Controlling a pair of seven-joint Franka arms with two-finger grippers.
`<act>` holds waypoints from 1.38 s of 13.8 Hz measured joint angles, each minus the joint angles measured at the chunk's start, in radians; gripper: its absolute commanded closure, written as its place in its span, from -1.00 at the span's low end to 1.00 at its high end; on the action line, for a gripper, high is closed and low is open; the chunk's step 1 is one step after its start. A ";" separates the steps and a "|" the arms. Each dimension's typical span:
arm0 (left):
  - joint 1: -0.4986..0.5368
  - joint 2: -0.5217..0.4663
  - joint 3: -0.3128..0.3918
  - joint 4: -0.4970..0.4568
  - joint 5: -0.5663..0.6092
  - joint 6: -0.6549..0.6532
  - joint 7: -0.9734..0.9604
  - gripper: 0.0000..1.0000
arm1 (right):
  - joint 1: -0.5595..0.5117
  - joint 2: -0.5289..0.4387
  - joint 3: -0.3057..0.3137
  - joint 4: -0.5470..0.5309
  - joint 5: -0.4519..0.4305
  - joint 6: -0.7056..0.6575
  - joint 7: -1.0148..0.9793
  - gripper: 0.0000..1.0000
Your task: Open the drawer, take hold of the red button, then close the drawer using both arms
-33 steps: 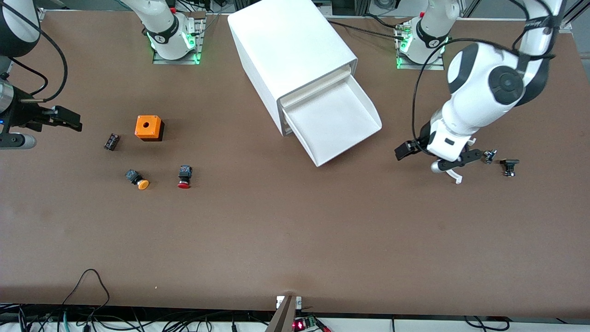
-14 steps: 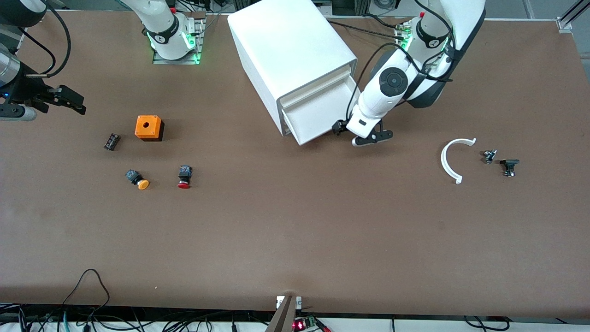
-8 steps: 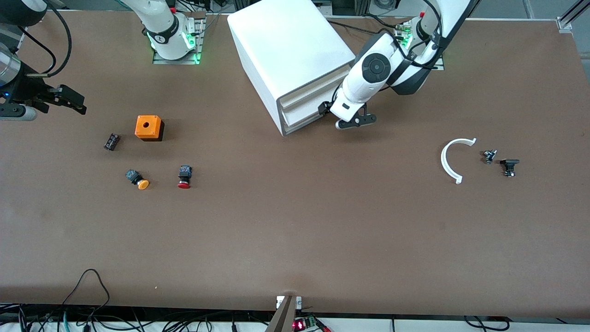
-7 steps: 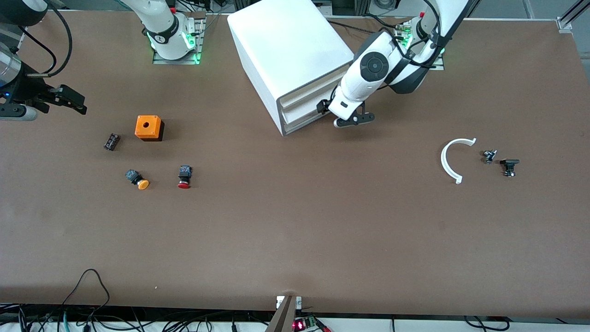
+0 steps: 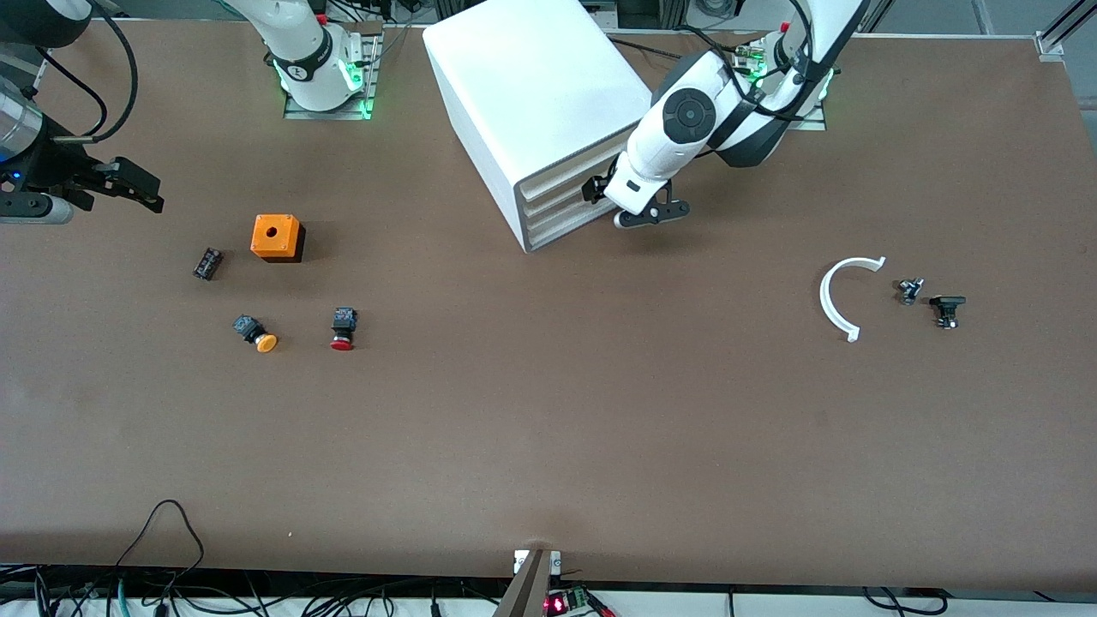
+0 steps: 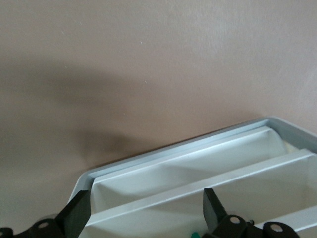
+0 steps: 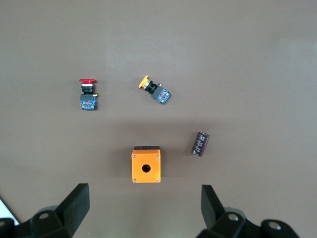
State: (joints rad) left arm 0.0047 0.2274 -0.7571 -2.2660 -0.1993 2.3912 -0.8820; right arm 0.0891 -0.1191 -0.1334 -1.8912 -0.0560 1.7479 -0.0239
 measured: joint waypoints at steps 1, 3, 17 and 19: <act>0.004 -0.006 0.000 0.000 0.000 0.000 0.002 -1.00 | 0.000 0.000 0.000 0.000 0.000 0.000 0.000 -1.00; 0.028 -0.035 0.013 0.002 0.000 0.003 0.043 -1.00 | 0.000 0.000 0.000 0.000 0.000 0.000 0.000 -1.00; 0.149 -0.383 0.482 0.499 0.164 -0.787 0.463 -1.00 | 0.000 0.000 -0.001 0.001 0.000 0.005 0.000 -1.00; 0.149 -0.372 0.503 0.500 0.164 -0.792 0.518 -1.00 | 0.000 0.000 -0.002 0.001 0.000 0.005 0.000 -1.00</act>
State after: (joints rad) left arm 0.1535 -0.1446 -0.2542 -1.7662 -0.0356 1.5990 -0.3638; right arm 0.0890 -0.1194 -0.1355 -1.8905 -0.0556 1.7525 -0.0239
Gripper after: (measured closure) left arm 0.000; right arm 0.000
